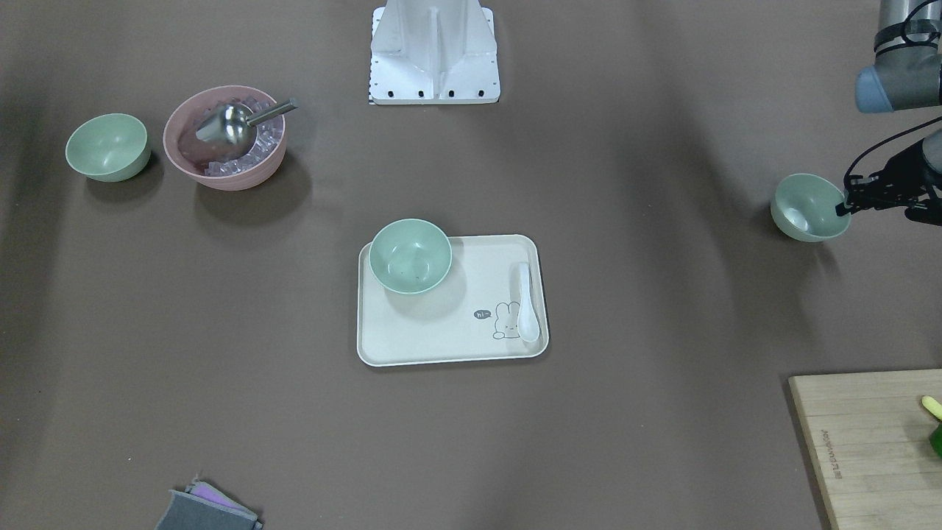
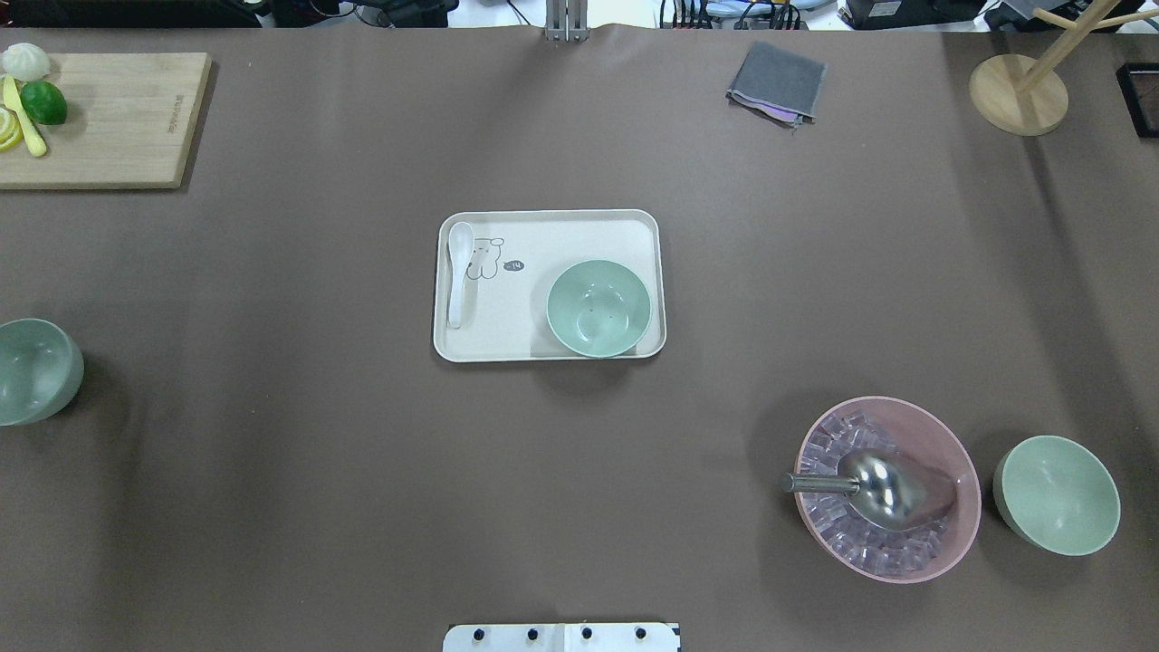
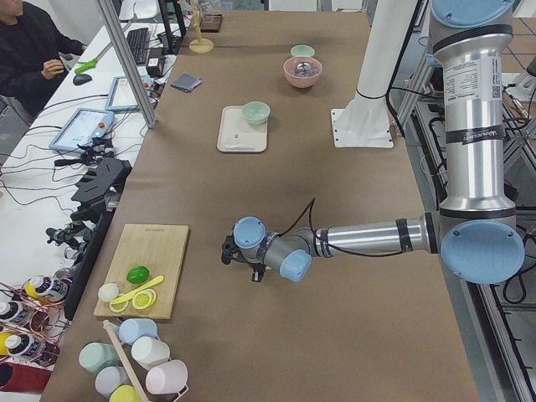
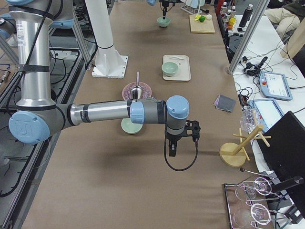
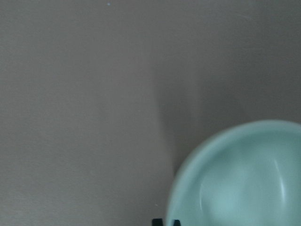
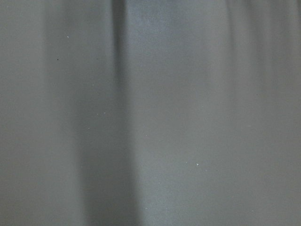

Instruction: Stack green bowls together

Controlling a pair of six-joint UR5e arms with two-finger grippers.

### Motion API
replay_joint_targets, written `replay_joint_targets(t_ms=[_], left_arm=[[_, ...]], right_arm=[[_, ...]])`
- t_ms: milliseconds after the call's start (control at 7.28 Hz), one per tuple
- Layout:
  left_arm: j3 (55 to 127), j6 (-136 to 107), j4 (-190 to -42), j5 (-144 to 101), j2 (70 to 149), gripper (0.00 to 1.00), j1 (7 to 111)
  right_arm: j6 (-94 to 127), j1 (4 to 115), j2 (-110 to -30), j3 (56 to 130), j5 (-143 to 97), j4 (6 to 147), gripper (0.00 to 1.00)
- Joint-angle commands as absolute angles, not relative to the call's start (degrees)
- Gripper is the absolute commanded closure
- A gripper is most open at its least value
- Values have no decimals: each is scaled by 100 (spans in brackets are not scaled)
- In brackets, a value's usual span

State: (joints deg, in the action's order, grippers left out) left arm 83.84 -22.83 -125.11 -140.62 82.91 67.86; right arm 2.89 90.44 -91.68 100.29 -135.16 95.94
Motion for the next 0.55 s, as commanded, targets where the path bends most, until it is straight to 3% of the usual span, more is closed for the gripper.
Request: replay_joint_targets(t_ms=[0,412], left_arm=[[8367,-2302,-12446,-14735,8384,100,6924],[9164,-3822,-11374,-15372,9375,100,7497]], right_arm=[[281,9044,-9185,10046,-13570,9589,0],[299,8939,-9377,10028,-13885,9554,0]])
